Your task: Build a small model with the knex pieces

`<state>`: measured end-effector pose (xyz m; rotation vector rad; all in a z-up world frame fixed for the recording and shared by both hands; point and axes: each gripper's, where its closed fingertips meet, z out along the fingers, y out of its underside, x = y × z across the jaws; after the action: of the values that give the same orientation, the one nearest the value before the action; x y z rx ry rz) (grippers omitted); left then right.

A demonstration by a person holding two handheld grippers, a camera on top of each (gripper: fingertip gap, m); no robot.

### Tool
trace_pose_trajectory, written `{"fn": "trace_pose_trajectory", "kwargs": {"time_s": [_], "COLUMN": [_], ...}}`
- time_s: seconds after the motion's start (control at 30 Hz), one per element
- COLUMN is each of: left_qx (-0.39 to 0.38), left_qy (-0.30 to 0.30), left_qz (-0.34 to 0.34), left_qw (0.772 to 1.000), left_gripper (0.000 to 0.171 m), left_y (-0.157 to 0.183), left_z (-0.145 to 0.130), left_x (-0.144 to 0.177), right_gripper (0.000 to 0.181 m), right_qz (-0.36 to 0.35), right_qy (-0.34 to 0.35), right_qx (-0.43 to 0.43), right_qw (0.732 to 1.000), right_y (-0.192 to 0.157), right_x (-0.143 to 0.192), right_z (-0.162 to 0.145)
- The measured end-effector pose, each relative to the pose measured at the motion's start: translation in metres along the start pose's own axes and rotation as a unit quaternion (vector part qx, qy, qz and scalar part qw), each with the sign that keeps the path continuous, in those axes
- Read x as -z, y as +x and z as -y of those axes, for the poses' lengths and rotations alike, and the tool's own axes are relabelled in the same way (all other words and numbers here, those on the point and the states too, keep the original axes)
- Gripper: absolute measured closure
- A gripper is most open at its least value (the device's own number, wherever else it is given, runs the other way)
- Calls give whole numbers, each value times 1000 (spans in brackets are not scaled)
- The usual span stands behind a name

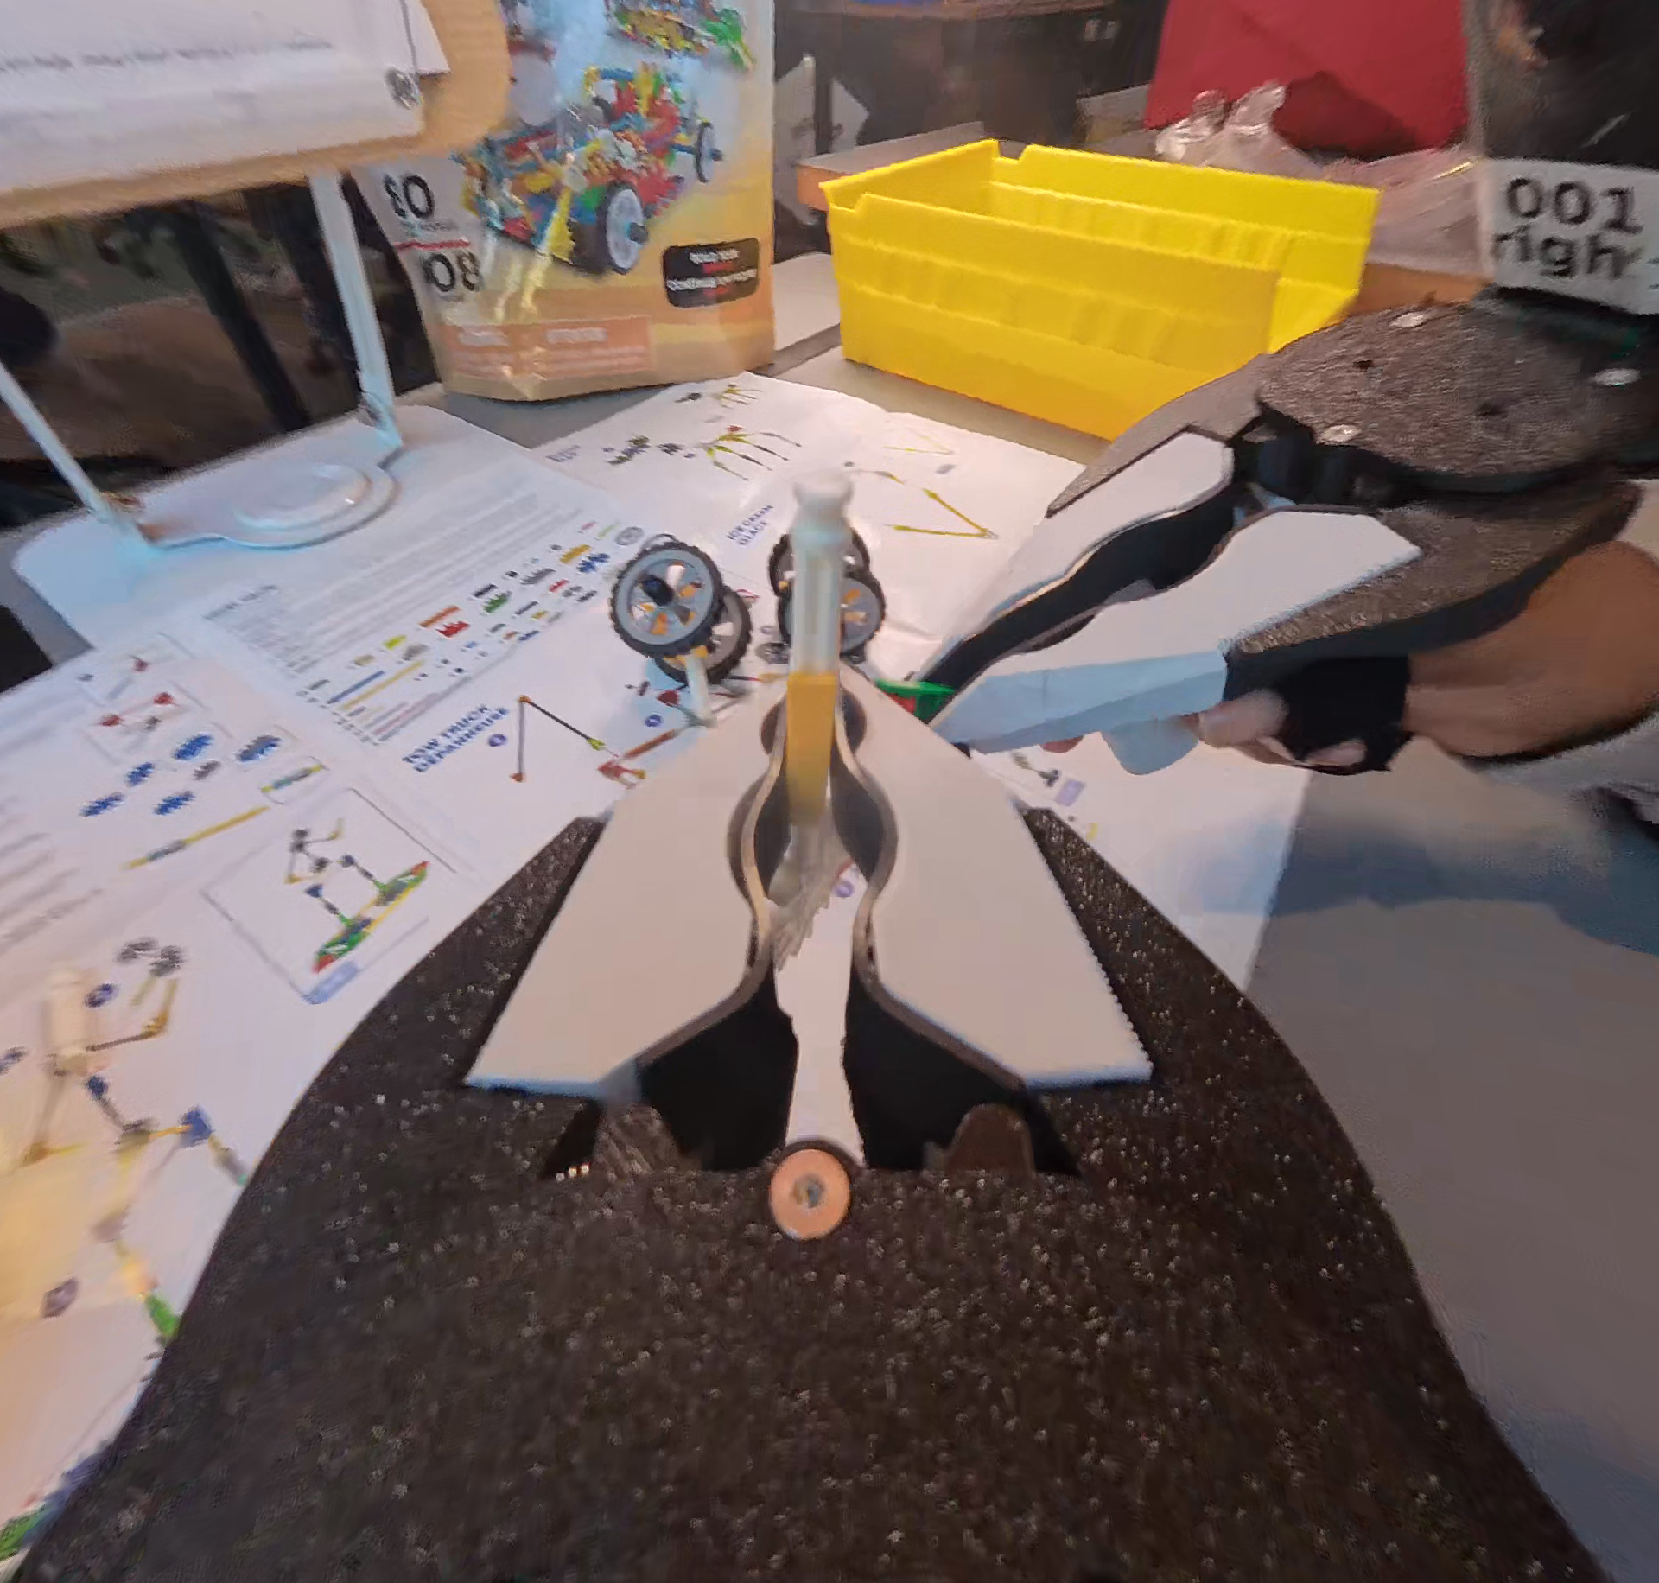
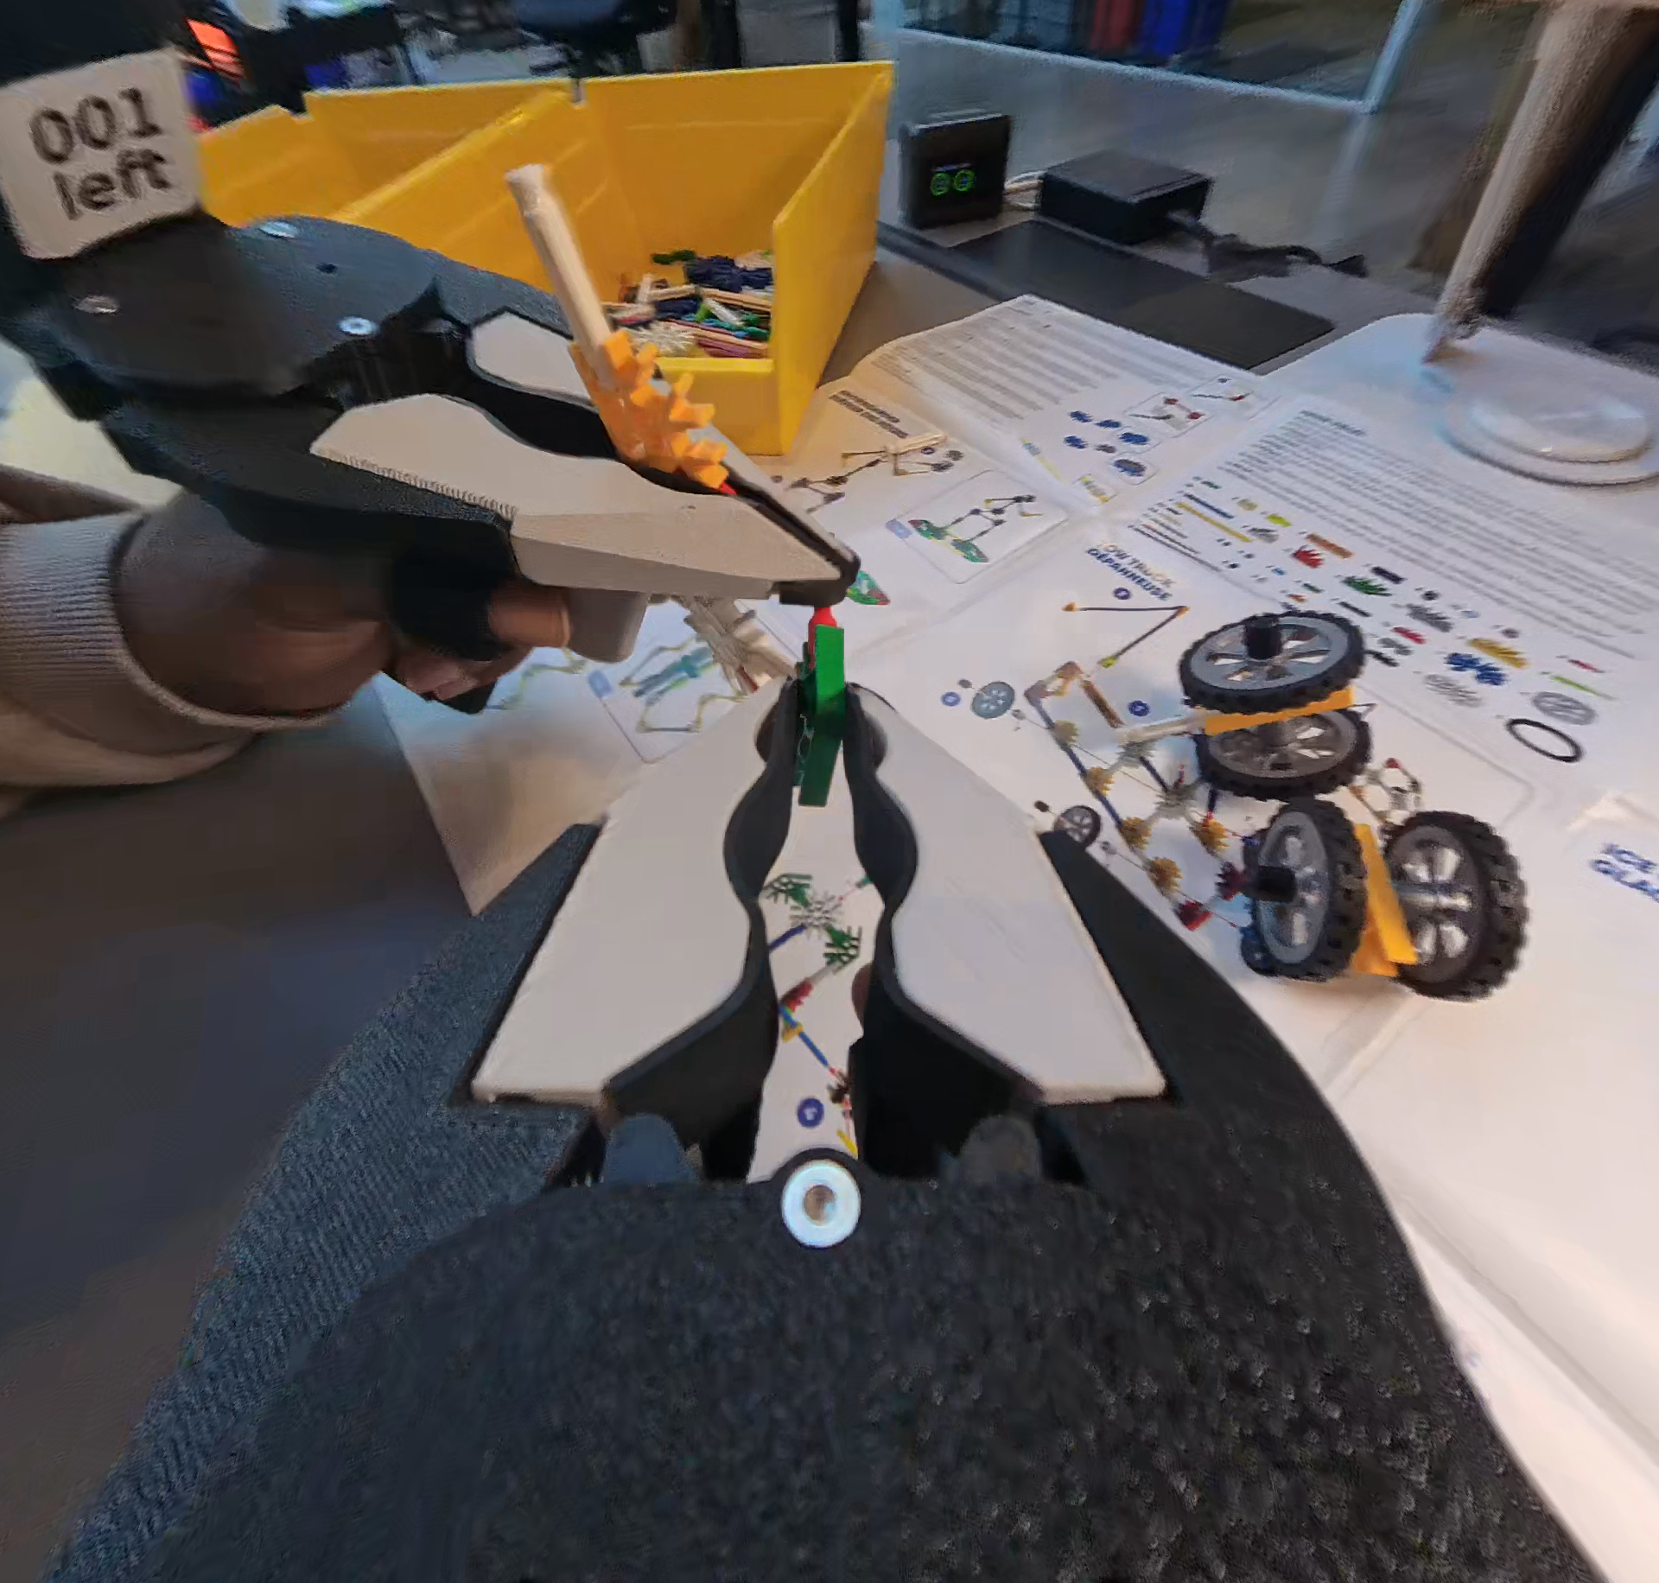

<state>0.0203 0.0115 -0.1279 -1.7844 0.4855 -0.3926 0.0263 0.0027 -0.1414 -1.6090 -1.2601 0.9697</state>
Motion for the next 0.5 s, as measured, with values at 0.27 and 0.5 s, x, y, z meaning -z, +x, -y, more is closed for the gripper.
{"fn": "trace_pose_trajectory", "kwargs": {"time_s": [0.27,0.5], "left_qx": [142,325], "left_qy": [-27,-50], "left_qz": [-62,-164], "left_qw": [988,930], "left_gripper": [171,170], "left_y": [-24,-7], "left_z": [-9,-31], "left_x": [-8,-8], "right_gripper": [178,178], "right_qz": [-6,79], "right_qy": [-32,-42], "right_qx": [78,44], "right_qw": [996,995], "right_y": [-9,-15], "right_x": [-5,11], "right_z": [-8,-15]}}
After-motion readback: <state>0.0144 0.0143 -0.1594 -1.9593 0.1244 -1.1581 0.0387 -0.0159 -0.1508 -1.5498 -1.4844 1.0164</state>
